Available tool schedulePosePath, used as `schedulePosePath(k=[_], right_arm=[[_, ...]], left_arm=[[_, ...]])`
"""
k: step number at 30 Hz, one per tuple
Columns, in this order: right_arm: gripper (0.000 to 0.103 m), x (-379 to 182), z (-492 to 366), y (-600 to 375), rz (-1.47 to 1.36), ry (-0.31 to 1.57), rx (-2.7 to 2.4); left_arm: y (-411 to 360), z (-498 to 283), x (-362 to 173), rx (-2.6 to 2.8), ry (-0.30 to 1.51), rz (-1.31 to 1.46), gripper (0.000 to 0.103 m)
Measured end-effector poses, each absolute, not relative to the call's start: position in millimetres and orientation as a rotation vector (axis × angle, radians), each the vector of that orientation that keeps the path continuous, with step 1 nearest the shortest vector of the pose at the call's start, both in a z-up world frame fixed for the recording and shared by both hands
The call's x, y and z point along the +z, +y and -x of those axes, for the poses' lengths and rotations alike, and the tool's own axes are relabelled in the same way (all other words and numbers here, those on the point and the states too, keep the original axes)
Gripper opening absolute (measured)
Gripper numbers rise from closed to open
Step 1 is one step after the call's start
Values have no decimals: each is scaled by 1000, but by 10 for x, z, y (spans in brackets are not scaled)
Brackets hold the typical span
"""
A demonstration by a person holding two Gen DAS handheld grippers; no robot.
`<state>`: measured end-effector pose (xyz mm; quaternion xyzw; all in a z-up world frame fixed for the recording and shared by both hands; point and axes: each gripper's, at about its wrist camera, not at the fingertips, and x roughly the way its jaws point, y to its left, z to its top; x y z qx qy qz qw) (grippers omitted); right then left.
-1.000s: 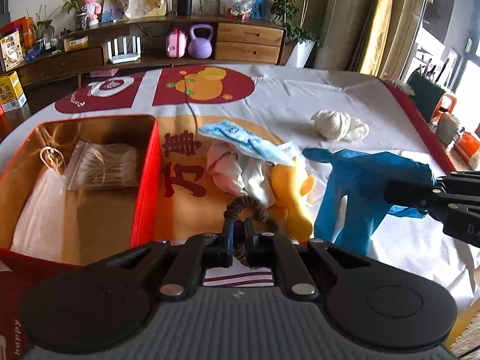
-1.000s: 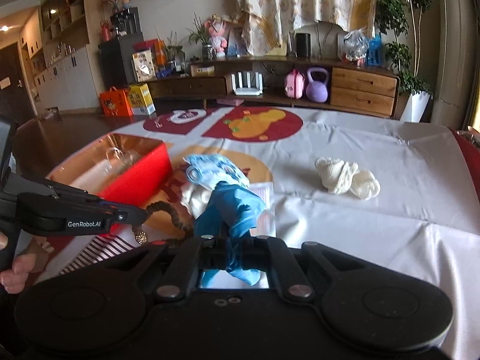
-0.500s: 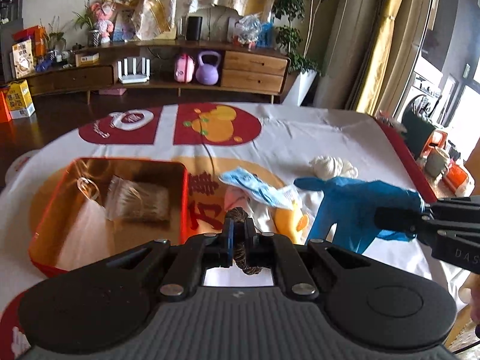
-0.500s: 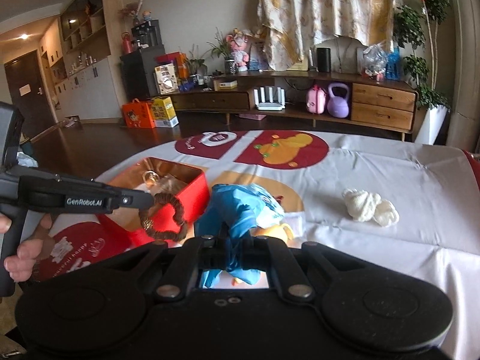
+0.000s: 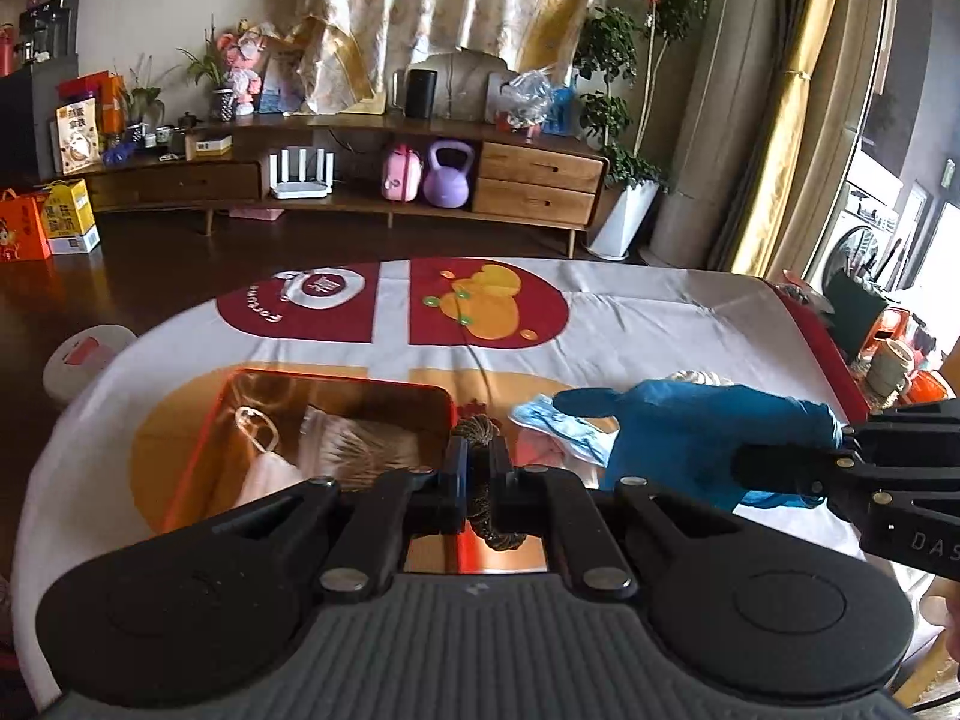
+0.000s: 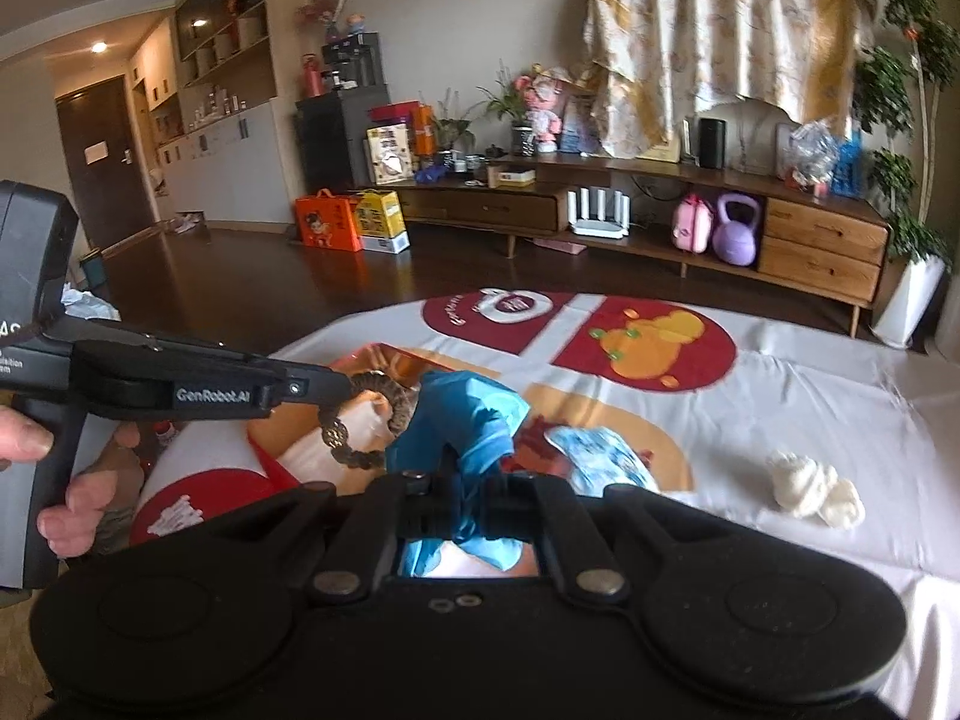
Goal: Organize soft objects
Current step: 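Carry the bracelet and blue glove with both tools over the tin box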
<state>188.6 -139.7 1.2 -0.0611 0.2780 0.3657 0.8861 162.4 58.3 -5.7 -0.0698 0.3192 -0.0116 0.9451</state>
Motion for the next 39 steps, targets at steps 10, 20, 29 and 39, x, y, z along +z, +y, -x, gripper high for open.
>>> schedulePosePath(k=[10, 20, 29, 39], right_arm=[[4, 122, -2058, -847, 156, 568, 799], [5, -145, -2340, -272, 190, 662, 811], [5, -536, -2470, 88, 264, 747, 796], [8, -814, -2541, 283, 326, 803, 797]], left_arm=[[1047, -1625, -48, 37, 643, 159, 7], [1535, -1744, -276, 108, 689, 188, 7], [1787, -1922, -510, 118, 717, 216, 7], [1844, -2267, -668, 107, 732, 229, 7]])
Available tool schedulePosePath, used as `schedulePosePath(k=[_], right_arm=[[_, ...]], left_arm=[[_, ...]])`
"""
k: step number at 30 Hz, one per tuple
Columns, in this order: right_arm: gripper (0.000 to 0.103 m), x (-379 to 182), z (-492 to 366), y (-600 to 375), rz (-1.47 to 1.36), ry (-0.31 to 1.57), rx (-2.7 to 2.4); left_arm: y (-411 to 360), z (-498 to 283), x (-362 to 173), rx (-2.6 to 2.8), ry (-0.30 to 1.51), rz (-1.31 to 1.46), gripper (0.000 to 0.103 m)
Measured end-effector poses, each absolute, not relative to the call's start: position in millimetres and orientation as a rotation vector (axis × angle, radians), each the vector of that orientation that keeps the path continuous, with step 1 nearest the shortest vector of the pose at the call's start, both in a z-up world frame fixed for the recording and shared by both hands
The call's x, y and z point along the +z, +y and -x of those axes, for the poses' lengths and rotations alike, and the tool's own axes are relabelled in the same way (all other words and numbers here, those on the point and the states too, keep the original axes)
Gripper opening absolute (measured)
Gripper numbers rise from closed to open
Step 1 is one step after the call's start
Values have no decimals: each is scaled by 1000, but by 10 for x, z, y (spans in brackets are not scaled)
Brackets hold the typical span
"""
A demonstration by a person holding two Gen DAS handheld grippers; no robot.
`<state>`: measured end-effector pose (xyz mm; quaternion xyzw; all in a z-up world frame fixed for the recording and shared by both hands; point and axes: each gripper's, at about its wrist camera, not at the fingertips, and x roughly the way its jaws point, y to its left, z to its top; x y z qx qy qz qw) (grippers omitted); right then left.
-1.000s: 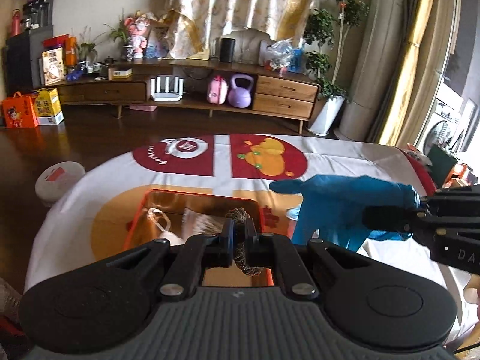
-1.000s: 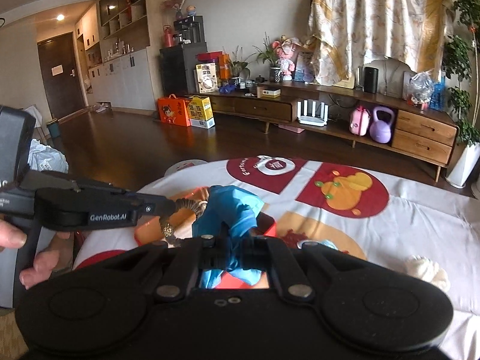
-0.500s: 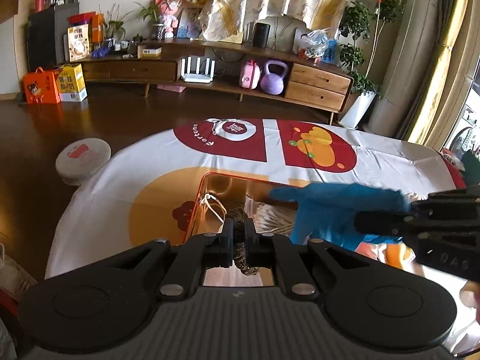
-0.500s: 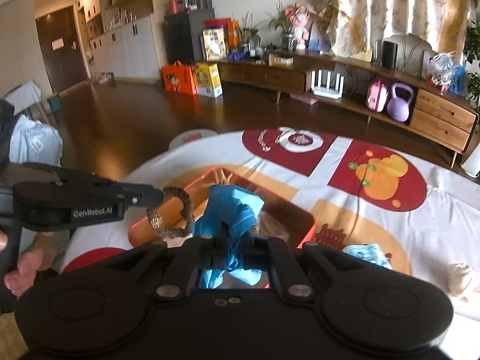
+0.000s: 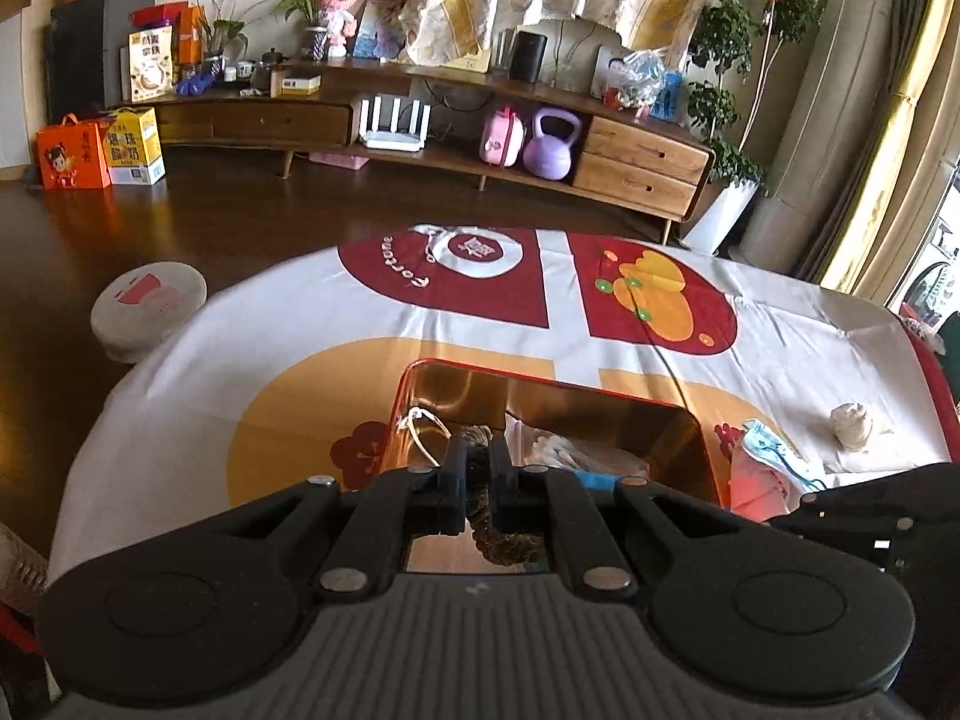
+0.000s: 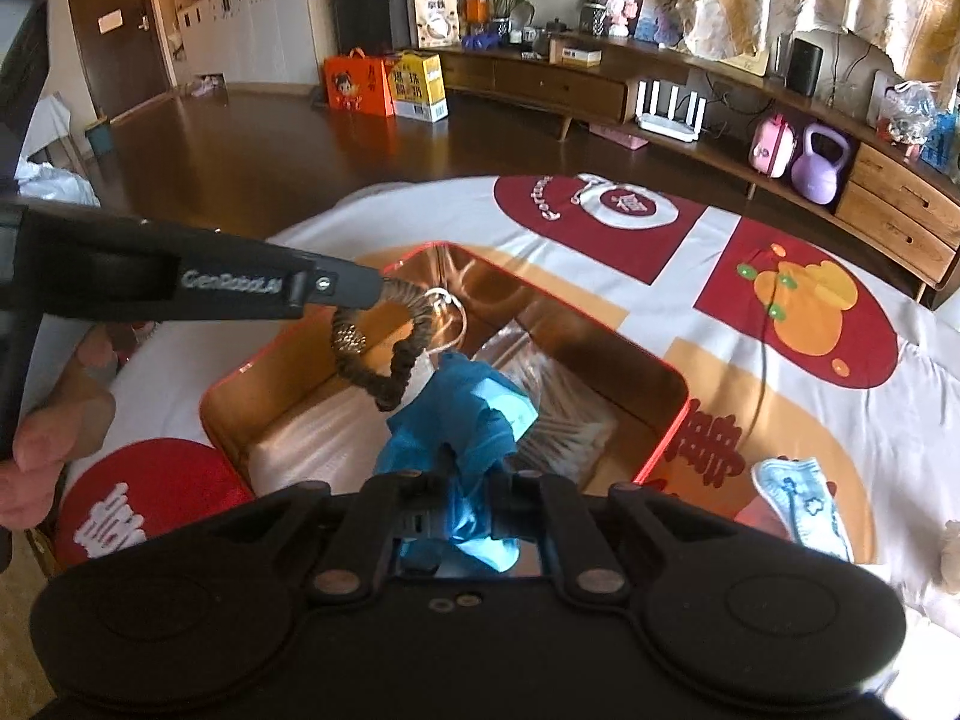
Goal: Organize soft objects
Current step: 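Carry the bracelet and blue glove with both tools over the tin box, then lower and release the bracelet and glove into the tin box with both tools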
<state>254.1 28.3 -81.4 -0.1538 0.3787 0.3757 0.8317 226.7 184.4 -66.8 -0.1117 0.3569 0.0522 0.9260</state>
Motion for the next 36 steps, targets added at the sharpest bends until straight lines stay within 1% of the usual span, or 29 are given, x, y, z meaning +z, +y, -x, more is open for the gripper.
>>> schedulePosePath(k=[4, 7, 10, 11, 14, 21, 28, 33, 36], right_arm=[[11, -903, -2587, 346, 349, 813, 793], [12, -963, -2606, 393, 374, 815, 790], [14, -991, -2605, 417, 390, 807, 786], [16, -998, -2598, 423, 399, 800, 784], [18, -998, -2584, 416, 417, 787, 779], [31, -933, -2557, 362, 430, 767, 776], [40, -856, -2490, 283, 445, 739, 770], [53, -796, -2447, 190, 426, 728, 773], [57, -745, -2407, 141, 414, 719, 782]], left_arm=[[1835, -2358, -787, 106, 754, 223, 7], [1828, -2413, -877, 107, 774, 222, 7], [1808, -2453, -945, 104, 791, 218, 7], [1802, -2460, -964, 102, 795, 216, 7], [1796, -2474, -1013, 99, 809, 212, 7], [1781, -2464, -1037, 108, 822, 195, 7], [1782, -2411, -996, 117, 830, 196, 8], [1753, -2354, -936, 125, 823, 184, 8], [1725, -2317, -881, 122, 811, 182, 12]])
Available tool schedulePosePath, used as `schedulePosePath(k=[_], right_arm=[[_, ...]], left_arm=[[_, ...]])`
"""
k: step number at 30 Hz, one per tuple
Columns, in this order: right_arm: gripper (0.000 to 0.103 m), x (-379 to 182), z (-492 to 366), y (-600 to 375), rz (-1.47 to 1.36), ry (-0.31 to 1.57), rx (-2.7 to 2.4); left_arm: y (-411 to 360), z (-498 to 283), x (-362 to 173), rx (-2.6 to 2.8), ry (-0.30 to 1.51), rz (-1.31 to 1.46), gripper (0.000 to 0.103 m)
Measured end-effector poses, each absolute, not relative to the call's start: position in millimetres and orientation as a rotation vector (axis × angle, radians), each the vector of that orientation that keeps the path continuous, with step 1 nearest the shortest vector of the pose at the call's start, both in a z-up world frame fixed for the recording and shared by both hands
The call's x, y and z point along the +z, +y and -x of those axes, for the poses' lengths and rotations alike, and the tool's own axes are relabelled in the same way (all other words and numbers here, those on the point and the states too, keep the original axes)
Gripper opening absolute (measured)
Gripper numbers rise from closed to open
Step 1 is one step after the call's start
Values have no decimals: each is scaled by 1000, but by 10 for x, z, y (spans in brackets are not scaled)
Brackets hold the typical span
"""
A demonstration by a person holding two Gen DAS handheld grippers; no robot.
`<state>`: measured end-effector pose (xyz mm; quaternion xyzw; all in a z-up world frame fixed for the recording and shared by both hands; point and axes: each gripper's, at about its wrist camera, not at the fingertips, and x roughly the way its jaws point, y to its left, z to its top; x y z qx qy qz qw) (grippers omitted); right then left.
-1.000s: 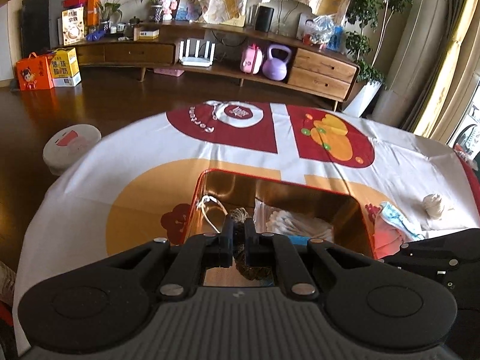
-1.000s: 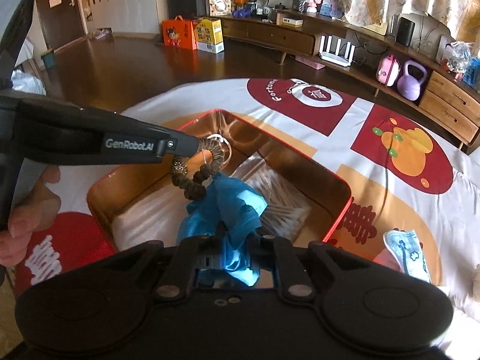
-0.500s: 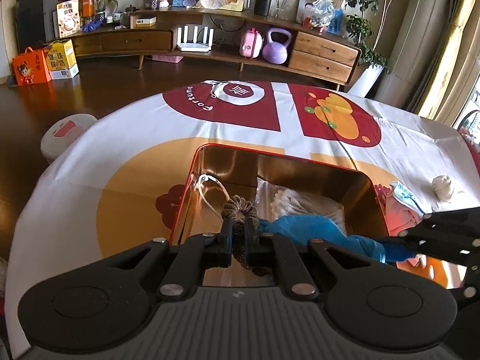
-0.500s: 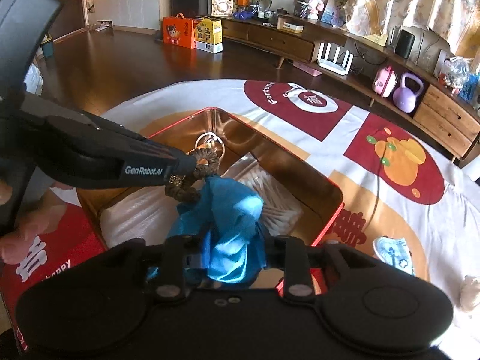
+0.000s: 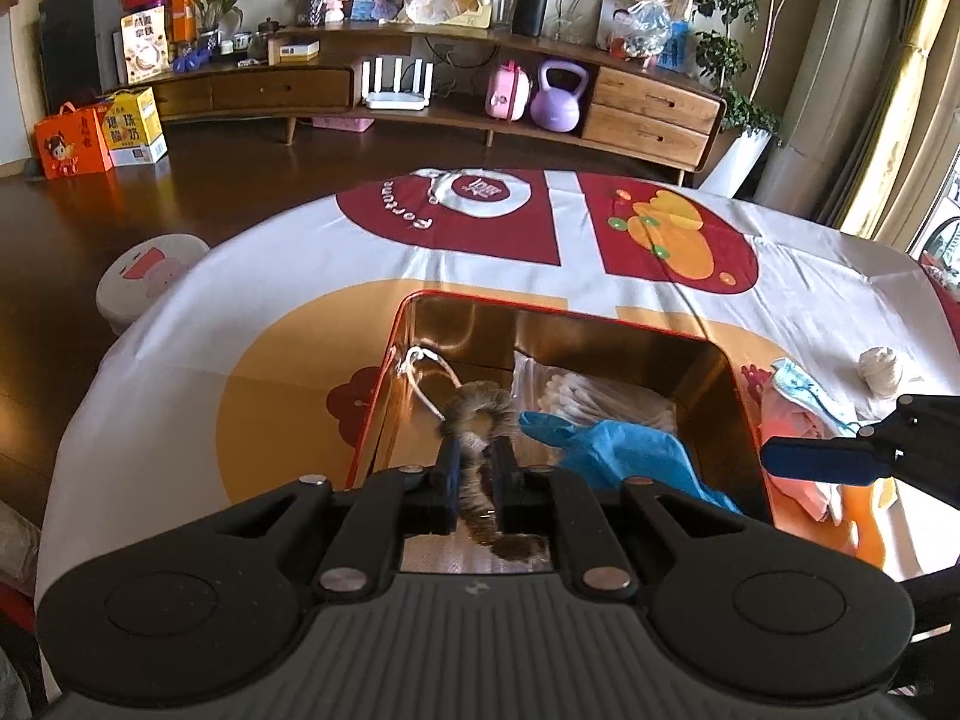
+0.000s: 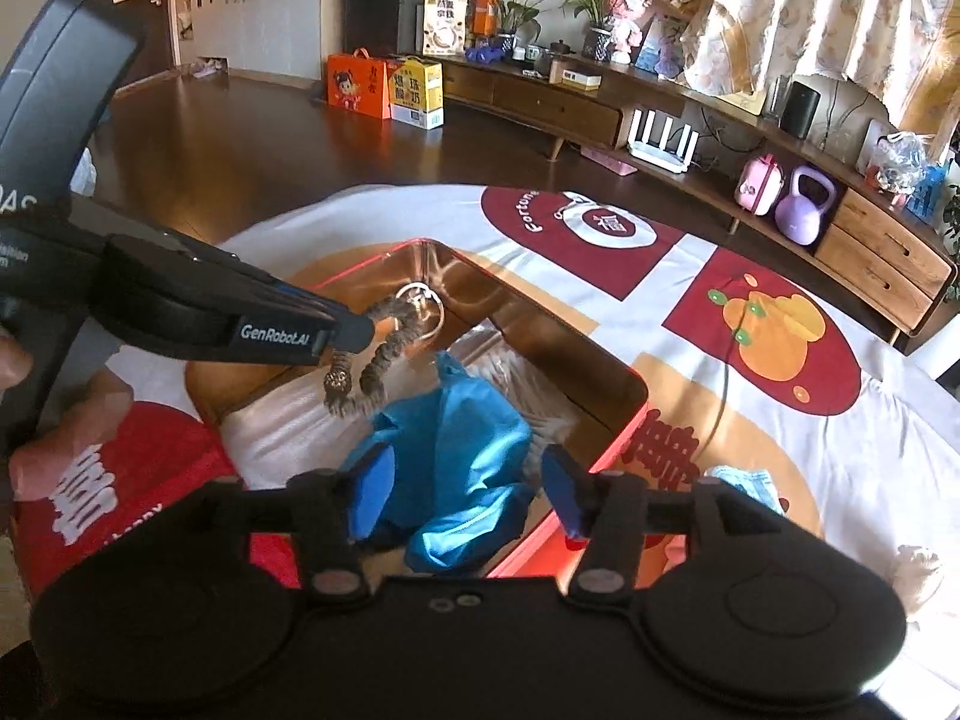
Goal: Organize soft objects
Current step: 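Lower and release the bracelet and glove into the tin box with both tools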
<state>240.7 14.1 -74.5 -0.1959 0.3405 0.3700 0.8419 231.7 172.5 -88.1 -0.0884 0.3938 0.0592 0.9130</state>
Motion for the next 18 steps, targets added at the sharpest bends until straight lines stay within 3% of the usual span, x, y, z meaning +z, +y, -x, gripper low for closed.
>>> schedulePosePath(k=[5, 10, 12, 13, 18], right_arm=[[63, -635, -2345, 47, 375, 697, 791], [67, -540, -2288, -78, 328, 677, 800], [69, -492, -2261, -141, 305, 669, 810], [69, -475, -2248, -167, 296, 667, 813], [74, -352, -2165, -333, 248, 646, 821]], left_arm=[[1681, -2253, -807, 122, 801, 184, 28], [1631, -2166, -735, 119, 789, 182, 32], [1614, -2121, -700, 120, 780, 181, 52], [1601, -2092, -676, 121, 769, 179, 67], [1526, -1979, -571, 115, 743, 176, 68]])
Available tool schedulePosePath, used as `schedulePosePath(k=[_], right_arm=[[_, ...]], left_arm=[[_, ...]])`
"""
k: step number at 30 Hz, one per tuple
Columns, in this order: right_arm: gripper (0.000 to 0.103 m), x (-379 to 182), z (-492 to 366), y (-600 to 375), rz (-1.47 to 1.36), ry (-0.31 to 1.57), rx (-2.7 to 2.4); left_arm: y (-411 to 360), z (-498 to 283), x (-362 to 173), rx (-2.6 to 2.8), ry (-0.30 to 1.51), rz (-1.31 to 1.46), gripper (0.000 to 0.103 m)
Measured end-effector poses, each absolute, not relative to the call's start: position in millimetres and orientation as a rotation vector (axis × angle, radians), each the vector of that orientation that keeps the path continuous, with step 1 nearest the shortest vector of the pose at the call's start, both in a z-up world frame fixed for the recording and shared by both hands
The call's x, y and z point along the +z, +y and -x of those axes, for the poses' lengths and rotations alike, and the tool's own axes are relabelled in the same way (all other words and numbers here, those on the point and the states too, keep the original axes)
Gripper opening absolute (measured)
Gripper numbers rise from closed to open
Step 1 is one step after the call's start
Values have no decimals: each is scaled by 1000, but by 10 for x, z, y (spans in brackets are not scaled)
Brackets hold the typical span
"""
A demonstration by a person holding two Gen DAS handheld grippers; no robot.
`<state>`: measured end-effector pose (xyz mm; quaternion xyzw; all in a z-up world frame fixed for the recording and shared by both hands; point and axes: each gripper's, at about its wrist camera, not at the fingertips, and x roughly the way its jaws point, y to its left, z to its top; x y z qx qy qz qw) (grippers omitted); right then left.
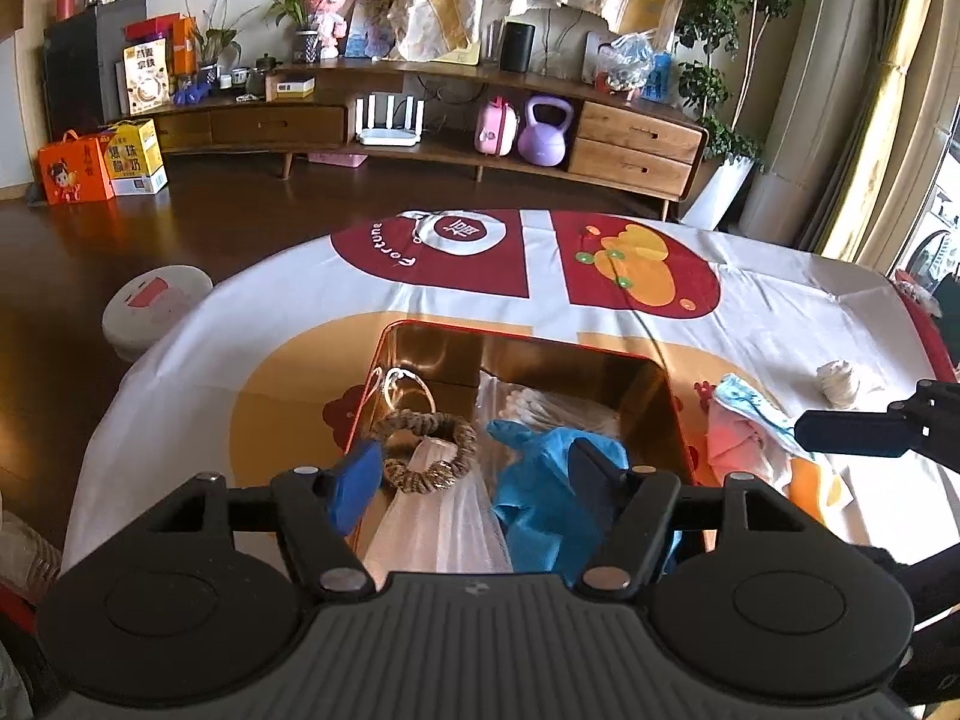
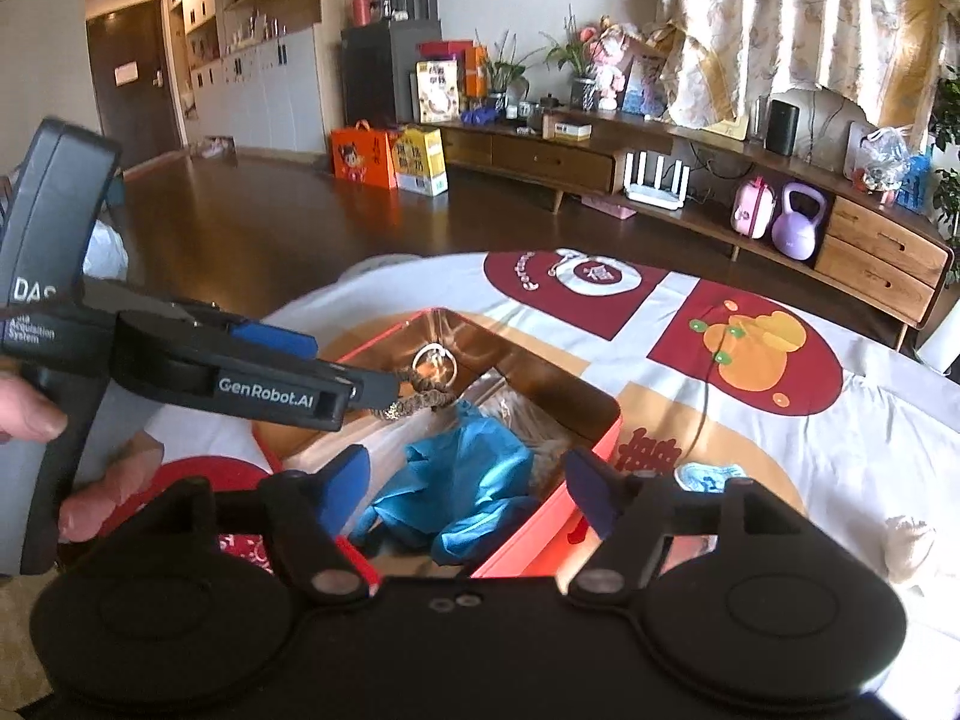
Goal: Organize soft objects
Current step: 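Lower and release the bracelet and glove into the tin box with both tools, then move both tools from the tin box toward the blue face mask and yellow duck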
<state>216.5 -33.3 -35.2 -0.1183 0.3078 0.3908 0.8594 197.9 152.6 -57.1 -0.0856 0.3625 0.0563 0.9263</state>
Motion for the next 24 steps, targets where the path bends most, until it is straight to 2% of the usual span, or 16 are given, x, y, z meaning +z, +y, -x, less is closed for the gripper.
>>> schedulePosePath(k=[8, 11, 15, 24], right_arm=[[85, -215, -2019, -623, 174, 623, 827], [92, -181, -1963, -743, 150, 614, 821], [100, -133, -1891, -930, 119, 595, 809], [102, -177, -1863, -1455, 34, 598, 750]], left_arm=[[1316, -1782, -428, 100, 722, 150, 69], [1219, -1715, -379, 90, 713, 147, 74], [1066, -1628, -314, 69, 702, 135, 75], [668, -1473, -243, -4, 681, 125, 85]])
